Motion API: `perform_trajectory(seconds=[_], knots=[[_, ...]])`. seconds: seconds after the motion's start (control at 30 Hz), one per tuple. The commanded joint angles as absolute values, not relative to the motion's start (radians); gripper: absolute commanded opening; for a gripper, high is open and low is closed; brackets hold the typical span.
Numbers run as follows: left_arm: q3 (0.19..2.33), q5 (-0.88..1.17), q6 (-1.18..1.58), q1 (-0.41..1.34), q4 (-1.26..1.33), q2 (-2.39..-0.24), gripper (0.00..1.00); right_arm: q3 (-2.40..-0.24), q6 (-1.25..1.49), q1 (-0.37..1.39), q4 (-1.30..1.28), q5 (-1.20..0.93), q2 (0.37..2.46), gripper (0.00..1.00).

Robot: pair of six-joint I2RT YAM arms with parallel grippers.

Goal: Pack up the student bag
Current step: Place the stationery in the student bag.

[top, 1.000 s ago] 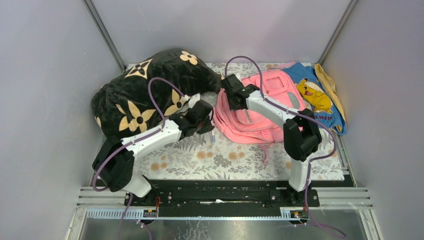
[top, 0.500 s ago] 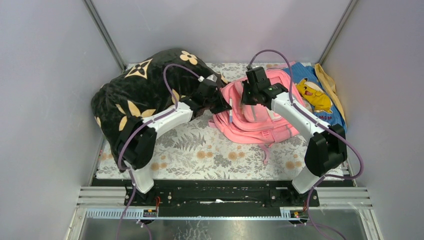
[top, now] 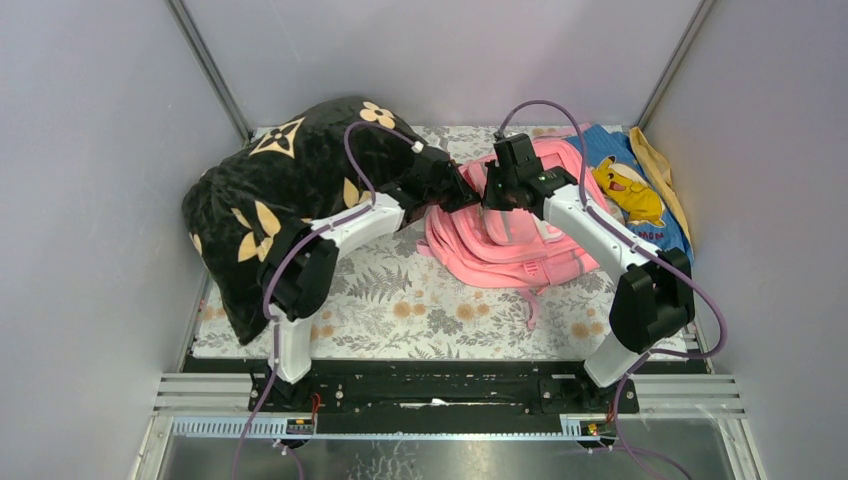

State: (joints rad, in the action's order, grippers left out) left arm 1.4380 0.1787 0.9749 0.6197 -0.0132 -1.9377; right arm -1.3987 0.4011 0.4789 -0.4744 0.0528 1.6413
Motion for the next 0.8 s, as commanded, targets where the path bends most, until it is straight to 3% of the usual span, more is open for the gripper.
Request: perform_trajectory(seconds=[0.0, 0.1, 0.37, 0.63, 0.77], knots=[[1.619, 0.023, 0.965, 0.625, -0.079, -2.044, 0.00, -1.377, 0.457, 0.475, -0.422, -0.061, 1.607, 0.00], [1.745, 0.051, 0.924, 0.624, -0.195, -2.126, 0.20, -1.354, 0.483, 0.456, -0.398, -0.111, 1.611, 0.00], [1.610, 0.166, 0.899, 0.624, -0.078, -2.055, 0.53, -1.336, 0.482, 0.447, -0.383, -0.110, 1.600, 0.00], [1.392, 0.157, 0.878, 0.626, -0.003, -1.839, 0.52, -1.339, 0.463, 0.438, -0.383, -0.088, 1.606, 0.00], [1.322, 0.142, 0.875, 0.625, -0.003, -1.750, 0.44, -1.352, 0.446, 0.416, -0.397, -0.085, 1.609, 0.00]])
